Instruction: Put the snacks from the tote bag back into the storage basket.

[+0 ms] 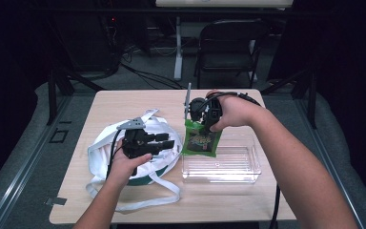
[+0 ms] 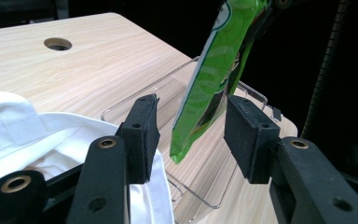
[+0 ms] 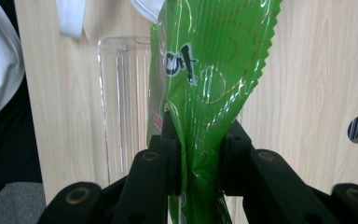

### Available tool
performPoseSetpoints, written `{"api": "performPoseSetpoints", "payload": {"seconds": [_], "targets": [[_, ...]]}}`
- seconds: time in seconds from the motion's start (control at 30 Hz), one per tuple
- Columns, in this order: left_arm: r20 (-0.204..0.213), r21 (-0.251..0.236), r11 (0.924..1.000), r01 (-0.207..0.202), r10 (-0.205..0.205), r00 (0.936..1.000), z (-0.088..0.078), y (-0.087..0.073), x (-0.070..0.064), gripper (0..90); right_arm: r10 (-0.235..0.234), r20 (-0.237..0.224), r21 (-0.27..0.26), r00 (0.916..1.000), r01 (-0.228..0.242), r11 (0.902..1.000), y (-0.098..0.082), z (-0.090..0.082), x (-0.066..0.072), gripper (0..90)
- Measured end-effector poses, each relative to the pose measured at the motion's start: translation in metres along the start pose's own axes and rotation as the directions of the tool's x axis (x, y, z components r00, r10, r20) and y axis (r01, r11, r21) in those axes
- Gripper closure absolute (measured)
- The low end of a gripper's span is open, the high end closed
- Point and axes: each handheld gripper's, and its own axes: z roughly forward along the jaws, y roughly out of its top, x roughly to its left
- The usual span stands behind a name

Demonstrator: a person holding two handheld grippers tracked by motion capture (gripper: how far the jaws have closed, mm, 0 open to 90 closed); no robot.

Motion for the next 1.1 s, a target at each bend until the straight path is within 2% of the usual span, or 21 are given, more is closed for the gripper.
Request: {"api": "performPoseSetpoints", "payload": {"seconds": [0.4, 0.5, 0.73, 0.83, 1.1], "targets": [[-0.023, 0.001, 0.9999, 0.012, -0.012, 0.9997, -0.008, 0.001, 0.006, 54.3, 0.008, 0.024, 0.046, 0.9997, -0.01, 0.9989, -0.006, 0.012, -0.01, 75.5], [-0.026, 0.0, 0.9999, 0.014, -0.014, 0.9996, -0.009, 0.001, 0.007, 54.3, 0.011, 0.031, 0.04, 0.9995, -0.012, 0.9991, -0.007, 0.014, -0.011, 75.5], [-0.038, -0.006, 0.9998, 0.022, -0.022, 0.9991, -0.013, 0.0, 0.01, 54.3, 0.006, 0.052, 0.08, 0.9986, -0.01, 0.9967, -0.01, 0.021, -0.017, 75.5], [-0.042, -0.005, 0.9997, 0.025, -0.025, 0.9988, -0.013, 0.0, 0.011, 54.3, 0.016, 0.052, 0.063, 0.9985, -0.019, 0.9978, -0.012, 0.024, -0.017, 75.5], [-0.049, -0.002, 0.9997, 0.024, -0.024, 0.9985, -0.014, 0.0, 0.013, 54.3, 0.021, 0.061, 0.081, 0.9979, -0.026, 0.9963, -0.017, 0.039, -0.022, 75.4]]}}
